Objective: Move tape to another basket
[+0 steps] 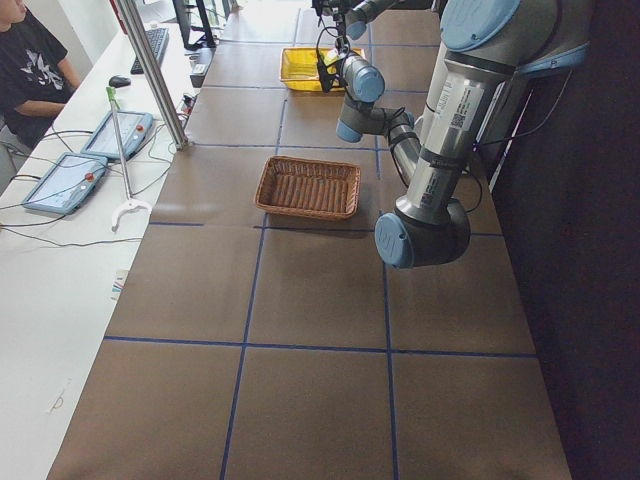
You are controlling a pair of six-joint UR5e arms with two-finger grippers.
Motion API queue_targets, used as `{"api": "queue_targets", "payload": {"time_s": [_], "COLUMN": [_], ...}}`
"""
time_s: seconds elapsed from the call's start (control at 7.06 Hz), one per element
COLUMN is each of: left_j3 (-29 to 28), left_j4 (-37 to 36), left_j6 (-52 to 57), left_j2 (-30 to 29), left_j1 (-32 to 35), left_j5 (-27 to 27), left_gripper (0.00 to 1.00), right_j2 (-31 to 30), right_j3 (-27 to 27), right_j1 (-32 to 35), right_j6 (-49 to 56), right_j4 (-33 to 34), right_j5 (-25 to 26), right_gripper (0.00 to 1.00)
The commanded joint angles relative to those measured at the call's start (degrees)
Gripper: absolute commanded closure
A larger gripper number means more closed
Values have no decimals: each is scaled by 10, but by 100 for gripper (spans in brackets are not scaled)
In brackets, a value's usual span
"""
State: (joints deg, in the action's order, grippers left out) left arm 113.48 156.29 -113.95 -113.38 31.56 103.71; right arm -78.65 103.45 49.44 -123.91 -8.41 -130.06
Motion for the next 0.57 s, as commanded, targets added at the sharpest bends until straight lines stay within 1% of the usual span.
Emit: {"api": "queue_targets", "payload": {"time_s": [0.0, 0.14, 0.28, 0.42], "left_j3": [3, 3, 3, 2], "left_j4": [-233, -346, -465, -543], "left_j6": [150, 219, 319, 375], "left_j2": [0, 1, -3, -5], "left_j1": [42, 53, 60, 63], "left_j5": [96, 95, 93, 89], "left_gripper": [100, 100, 100, 100], "right_j2": [-22, -33, -50, -74], "right_j3": [-61, -74, -75, -73], "right_j1": [62, 79, 97, 108], "right_j6": [138, 220, 323, 415], "right_j4": [58, 126, 206, 261], "right_j5": [-55, -57, -58, -57], "right_gripper": [0, 0, 0, 0]}}
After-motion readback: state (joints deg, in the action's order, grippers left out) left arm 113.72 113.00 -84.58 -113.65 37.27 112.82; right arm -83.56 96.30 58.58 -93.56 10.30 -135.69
